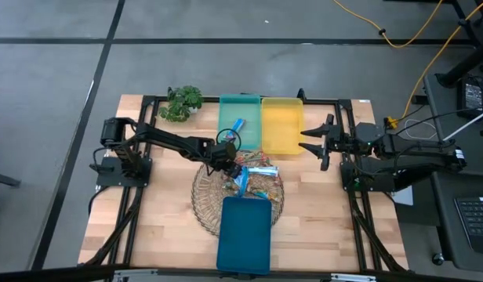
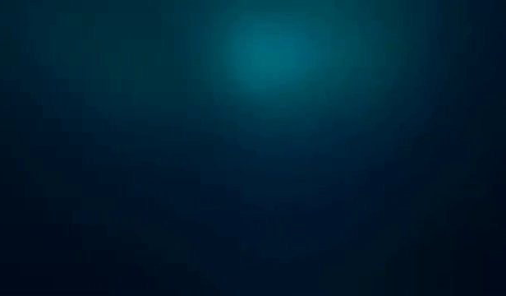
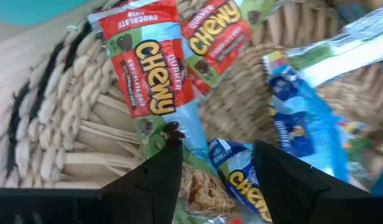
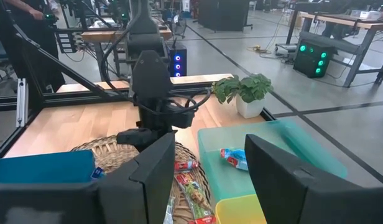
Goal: Pick and place Granola Bars by type
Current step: Put the red granola bar into the green container
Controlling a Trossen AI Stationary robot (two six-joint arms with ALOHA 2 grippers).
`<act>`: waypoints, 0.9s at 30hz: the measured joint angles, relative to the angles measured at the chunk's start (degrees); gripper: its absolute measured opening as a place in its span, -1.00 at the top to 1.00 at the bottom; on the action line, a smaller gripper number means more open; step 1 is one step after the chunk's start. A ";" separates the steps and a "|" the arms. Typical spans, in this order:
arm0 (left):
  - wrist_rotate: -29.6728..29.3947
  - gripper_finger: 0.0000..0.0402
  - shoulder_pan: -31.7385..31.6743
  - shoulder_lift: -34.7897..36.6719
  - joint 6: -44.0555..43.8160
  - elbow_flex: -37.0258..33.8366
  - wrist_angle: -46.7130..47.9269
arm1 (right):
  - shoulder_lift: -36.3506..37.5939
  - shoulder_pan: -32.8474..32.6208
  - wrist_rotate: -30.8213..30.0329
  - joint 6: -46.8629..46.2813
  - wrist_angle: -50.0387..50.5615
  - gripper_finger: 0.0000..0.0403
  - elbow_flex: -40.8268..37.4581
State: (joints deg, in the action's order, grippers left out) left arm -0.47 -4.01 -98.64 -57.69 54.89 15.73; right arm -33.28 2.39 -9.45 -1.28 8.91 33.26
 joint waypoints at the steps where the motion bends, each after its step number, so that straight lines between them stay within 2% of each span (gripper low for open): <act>1: 0.03 0.07 0.00 0.49 -0.06 0.11 -0.46 | 0.00 0.02 0.00 0.02 0.00 0.03 0.00; 9: -1.56 0.07 0.15 1.28 -0.22 2.60 2.33 | 0.00 0.01 0.00 0.20 0.02 0.03 0.00; 16: -5.11 0.06 -0.46 1.28 -2.60 2.58 10.32 | 0.00 0.02 0.00 0.28 0.02 0.03 0.00; 27: -5.68 -0.07 -2.02 1.28 -0.52 2.15 9.66 | 0.02 0.00 -0.02 0.28 0.10 0.03 0.00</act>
State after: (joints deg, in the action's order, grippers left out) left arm -6.15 -6.03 -97.36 -58.22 57.05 25.38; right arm -33.26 2.39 -9.47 -0.99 9.01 33.26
